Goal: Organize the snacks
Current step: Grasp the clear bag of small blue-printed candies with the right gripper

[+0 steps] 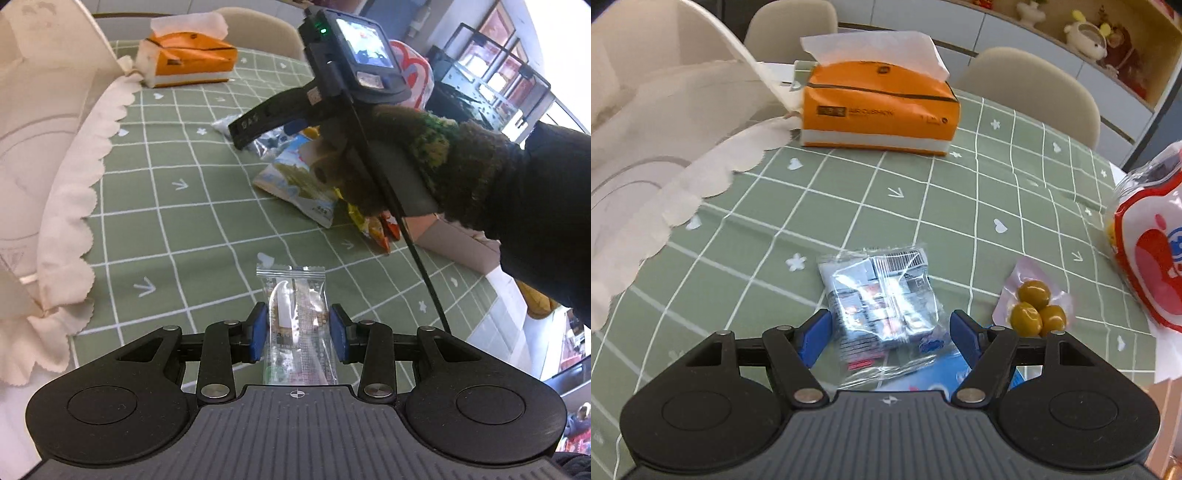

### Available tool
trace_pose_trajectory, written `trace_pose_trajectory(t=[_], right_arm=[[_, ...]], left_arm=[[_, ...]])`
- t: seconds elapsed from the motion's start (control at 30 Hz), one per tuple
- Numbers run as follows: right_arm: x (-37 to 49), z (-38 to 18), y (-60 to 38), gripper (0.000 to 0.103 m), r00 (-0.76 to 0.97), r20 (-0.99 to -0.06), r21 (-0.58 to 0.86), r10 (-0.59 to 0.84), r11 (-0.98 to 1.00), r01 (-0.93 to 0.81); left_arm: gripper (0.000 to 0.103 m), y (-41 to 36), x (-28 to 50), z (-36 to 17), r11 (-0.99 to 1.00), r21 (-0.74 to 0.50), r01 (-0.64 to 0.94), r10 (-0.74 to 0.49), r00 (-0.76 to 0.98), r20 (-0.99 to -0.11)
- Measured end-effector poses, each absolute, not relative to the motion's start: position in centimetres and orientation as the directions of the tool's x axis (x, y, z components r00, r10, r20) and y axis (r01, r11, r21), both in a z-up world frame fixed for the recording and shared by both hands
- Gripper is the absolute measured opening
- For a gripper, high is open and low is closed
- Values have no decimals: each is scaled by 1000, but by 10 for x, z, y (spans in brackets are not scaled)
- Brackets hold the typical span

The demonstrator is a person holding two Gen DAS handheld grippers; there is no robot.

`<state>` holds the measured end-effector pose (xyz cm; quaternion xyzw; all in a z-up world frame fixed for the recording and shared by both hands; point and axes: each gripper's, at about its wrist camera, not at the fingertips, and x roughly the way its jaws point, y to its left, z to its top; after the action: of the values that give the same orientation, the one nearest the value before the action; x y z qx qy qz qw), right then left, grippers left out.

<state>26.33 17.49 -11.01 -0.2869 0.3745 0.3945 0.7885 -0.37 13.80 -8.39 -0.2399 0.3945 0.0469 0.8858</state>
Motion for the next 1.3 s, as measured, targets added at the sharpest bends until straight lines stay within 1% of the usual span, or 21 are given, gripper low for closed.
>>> trace_pose_trajectory(t=[0.1, 0.17, 0.2, 0.23, 0.27, 0.37, 0.4, 0.43, 0.47, 0.57, 0.67, 0.83, 0.9, 0.93, 0.97, 1.0, 1.03, 1.17, 1.3], right_arm=[[268, -110, 175, 73, 390, -822, -123, 414, 540, -833], [266, -106, 172, 62, 393, -820, -130, 415, 534, -835], [263, -101, 169, 59, 392, -821, -131, 416, 532, -837], [262, -97, 167, 51, 389, -821, -125, 417, 533, -837], [260, -91, 163, 46, 385, -820, -112, 423, 541, -833], [246, -70, 145, 41, 371, -808, -59, 458, 563, -824], [240, -64, 136, 33, 362, -804, -41, 472, 563, -826], [236, -60, 129, 17, 348, -805, -21, 480, 564, -826], [230, -55, 120, 16, 342, -805, -3, 485, 573, -820], [212, -44, 90, 16, 339, -800, 16, 494, 583, -812], [194, -41, 59, 16, 355, -806, -6, 473, 593, -805], [186, -44, 29, 17, 407, -806, -60, 429, 626, -777], [192, -44, 32, 25, 420, -803, -69, 422, 635, -769], [194, -45, 36, 39, 425, -800, -71, 424, 638, -767], [197, -44, 42, 58, 428, -792, -67, 436, 635, -769], [201, -45, 50, 66, 425, -784, -62, 453, 624, -779], [203, -46, 57, 71, 427, -776, -65, 464, 614, -787], [212, -61, 102, 71, 416, -774, -113, 478, 541, -833], [223, -86, 149, 71, 428, -795, -225, 430, 445, -867]], left_arm=[[41, 144, -3, -90, 866, -408, -289, -113, 682, -723], [41, 147, -1, -92, 861, -416, -291, -120, 679, -724], [41, 148, 0, -93, 862, -417, -289, -123, 677, -725], [41, 148, 1, -93, 863, -417, -286, -126, 676, -726], [41, 148, 3, -93, 864, -417, -283, -129, 676, -726], [41, 147, 8, -91, 868, -423, -261, -148, 678, -720], [41, 145, 9, -91, 871, -423, -252, -153, 678, -719], [41, 143, 11, -90, 874, -420, -244, -157, 676, -720], [41, 141, 12, -90, 878, -416, -236, -160, 675, -721], [41, 137, 16, -91, 884, -410, -224, -164, 673, -721], [41, 135, 19, -93, 884, -405, -235, -155, 669, -727], [41, 139, 22, -98, 861, -405, -307, -116, 656, -746], [41, 142, 21, -99, 850, -408, -334, -104, 653, -751], [41, 143, 20, -100, 846, -410, -342, -101, 652, -752], [41, 145, 19, -100, 842, -411, -348, -98, 651, -753], [41, 145, 18, -100, 840, -412, -352, -96, 652, -752], [41, 146, 17, -100, 838, -414, -355, -95, 653, -752], [41, 148, 15, -99, 837, -413, -358, -96, 648, -756], [41, 148, 13, -97, 838, -407, -364, -91, 642, -761]])
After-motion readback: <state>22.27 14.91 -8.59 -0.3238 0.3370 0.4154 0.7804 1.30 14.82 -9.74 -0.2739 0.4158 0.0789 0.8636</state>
